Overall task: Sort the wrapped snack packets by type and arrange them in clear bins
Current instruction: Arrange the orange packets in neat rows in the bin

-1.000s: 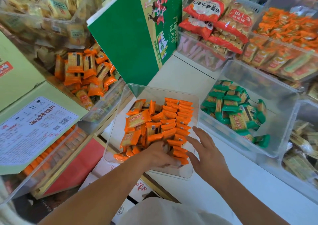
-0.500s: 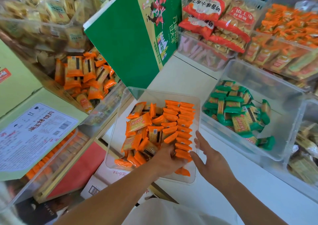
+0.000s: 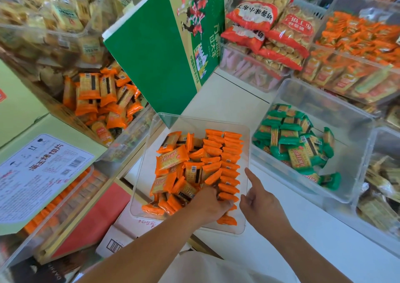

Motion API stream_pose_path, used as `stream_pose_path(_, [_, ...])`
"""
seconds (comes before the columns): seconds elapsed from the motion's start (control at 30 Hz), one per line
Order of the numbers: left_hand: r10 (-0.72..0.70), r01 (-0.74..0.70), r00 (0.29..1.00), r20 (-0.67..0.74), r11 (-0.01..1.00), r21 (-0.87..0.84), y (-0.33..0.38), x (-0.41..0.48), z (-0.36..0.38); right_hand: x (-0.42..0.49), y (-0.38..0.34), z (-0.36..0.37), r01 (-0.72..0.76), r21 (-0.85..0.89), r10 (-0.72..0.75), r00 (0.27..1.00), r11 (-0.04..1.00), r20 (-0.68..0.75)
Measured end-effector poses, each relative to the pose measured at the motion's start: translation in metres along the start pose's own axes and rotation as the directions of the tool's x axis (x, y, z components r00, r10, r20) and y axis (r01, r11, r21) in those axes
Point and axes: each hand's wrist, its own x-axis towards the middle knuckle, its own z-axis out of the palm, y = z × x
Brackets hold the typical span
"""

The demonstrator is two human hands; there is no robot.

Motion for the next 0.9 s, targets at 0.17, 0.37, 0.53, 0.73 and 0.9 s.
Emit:
stream_pose_path(0.17, [0.159,-0.068,0.942,-0.296,0.953,0.296,-0.009,-0.017,-0.030,-0.011,0.002,-0.003,0.020,0.072,-0.019,1.000,0.997,-0.007])
stream_pose_path(0.37, [0.412,-0.154,0.897,-0.160,0.630,0.761,-0.024,0.014,-0.060,-0.001,-0.005,-0.010,0.091,-0.387,-0.174,0.967,0.918,-0.186])
stream_pose_path(0.53, [0.517,-0.225,0.846,-0.132,0.570,0.790,-0.028,0.030,-0.077,0.050,-0.023,-0.006,0.405,-0.471,-0.539,0.820,0.784,-0.193])
stream_pose_path(0.73, [0.601,-0.222,0.753,-0.267,0.614,0.757,-0.026,0.040,-0.108,0.094,-0.032,0.018,0.464,-0.504,-0.521,0.853,0.729,0.033])
stream_pose_path(0.9, [0.485,-0.178,0.854,-0.188,0.613,0.770,-0.007,0.062,-0.121,0.101,-0.036,0.017,0.462,-0.472,-0.505,0.862,0.751,0.042])
